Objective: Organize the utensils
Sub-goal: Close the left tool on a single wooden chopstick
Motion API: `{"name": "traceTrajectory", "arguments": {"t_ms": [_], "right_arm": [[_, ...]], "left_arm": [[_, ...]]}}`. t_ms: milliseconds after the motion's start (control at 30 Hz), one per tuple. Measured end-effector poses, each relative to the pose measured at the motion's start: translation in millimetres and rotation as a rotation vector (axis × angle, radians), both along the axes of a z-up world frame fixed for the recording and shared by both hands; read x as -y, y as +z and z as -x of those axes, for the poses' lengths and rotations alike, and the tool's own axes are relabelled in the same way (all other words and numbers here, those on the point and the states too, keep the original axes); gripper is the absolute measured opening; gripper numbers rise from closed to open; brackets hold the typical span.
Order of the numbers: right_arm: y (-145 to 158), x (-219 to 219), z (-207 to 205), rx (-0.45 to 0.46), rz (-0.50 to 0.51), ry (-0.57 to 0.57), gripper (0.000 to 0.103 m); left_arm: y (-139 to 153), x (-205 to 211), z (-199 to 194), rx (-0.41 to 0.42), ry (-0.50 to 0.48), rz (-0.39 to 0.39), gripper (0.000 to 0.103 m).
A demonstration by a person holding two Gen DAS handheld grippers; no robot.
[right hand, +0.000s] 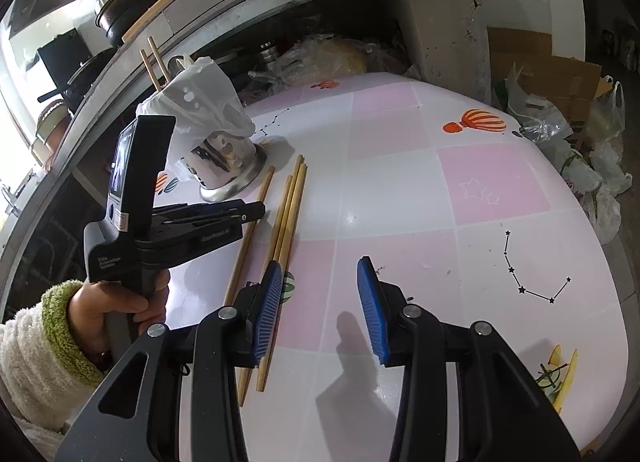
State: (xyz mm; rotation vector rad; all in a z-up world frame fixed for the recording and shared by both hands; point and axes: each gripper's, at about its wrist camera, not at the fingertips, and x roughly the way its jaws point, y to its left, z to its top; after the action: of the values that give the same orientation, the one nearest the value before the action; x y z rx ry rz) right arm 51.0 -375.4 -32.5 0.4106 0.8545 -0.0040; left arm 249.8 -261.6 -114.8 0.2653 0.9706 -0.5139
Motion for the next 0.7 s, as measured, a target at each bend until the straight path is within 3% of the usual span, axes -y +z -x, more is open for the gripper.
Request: {"name": "traceTrajectory", "arguments": {"t_ms": [100, 467, 700], "right_arm": [[-0.8, 1.3, 0.3, 0.002, -0.006, -0.001, 0.039], [2.2, 1.9, 6.6, 0.007, -0.013, -0.005, 0.039], [6.8, -2.8, 10.0, 0.023, -0.015, 0.010, 0.039]], "left_arm": [[0.4, -0.4, 2.0, 0.018, 0.008, -0.022, 0.010], [4.5, -44.4, 33.5, -0.035, 0.059, -0.031, 0.007], [6.2, -73.6, 60.3, -0.111, 0.087, -0.028, 0.006]]}}
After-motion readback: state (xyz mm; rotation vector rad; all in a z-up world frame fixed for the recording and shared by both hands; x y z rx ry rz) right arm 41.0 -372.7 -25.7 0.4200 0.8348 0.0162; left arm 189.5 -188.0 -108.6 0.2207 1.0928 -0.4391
